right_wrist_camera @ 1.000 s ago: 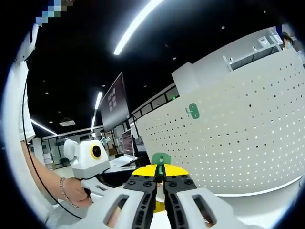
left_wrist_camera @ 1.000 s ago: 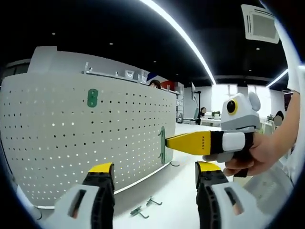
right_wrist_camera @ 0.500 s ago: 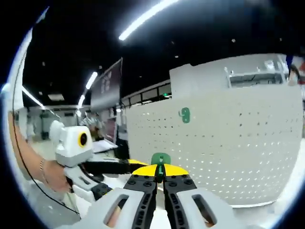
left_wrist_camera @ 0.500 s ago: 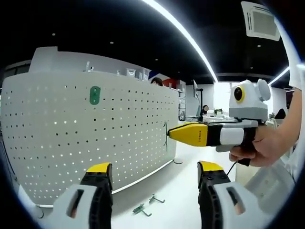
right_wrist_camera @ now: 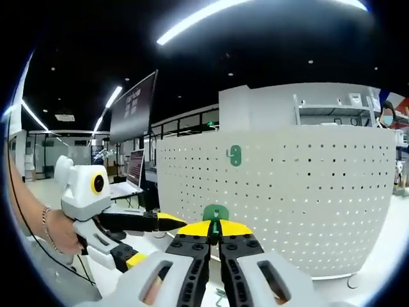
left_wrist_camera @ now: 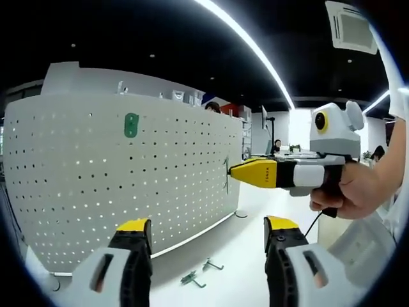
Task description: Insert the hook assembly into the mounting plate slot until the hook locks in place.
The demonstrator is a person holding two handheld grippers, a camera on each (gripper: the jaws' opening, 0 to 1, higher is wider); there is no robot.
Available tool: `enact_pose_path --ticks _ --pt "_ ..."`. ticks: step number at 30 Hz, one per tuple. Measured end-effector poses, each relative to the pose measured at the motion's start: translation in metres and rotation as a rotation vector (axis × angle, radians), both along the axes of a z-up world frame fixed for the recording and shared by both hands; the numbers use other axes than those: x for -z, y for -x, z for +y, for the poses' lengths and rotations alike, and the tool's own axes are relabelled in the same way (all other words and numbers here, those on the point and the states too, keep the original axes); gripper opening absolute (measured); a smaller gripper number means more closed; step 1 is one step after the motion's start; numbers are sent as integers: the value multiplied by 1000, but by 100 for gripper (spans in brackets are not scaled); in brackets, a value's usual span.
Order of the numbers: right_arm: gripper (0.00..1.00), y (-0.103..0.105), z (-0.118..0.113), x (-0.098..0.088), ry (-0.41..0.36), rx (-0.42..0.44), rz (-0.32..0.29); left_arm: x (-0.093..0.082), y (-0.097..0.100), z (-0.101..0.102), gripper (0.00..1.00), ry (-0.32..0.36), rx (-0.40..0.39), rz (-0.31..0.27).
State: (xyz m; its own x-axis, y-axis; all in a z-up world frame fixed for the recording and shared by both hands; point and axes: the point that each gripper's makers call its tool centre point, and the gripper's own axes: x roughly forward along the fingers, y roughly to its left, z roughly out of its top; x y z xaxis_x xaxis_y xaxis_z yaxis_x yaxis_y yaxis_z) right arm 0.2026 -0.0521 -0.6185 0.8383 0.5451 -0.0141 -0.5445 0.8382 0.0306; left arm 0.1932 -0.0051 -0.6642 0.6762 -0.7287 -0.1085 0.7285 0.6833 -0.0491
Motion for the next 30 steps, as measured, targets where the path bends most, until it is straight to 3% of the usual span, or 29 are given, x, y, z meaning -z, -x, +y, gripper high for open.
enact_pose_path --ticks 14,30 --pt "1 -25 -8 -16 -28 51 5 7 2 26 72 9 -45 22" --pt "1 -57 -12 -44 -11 102 -76 17 9 47 71 -8 -71 42"
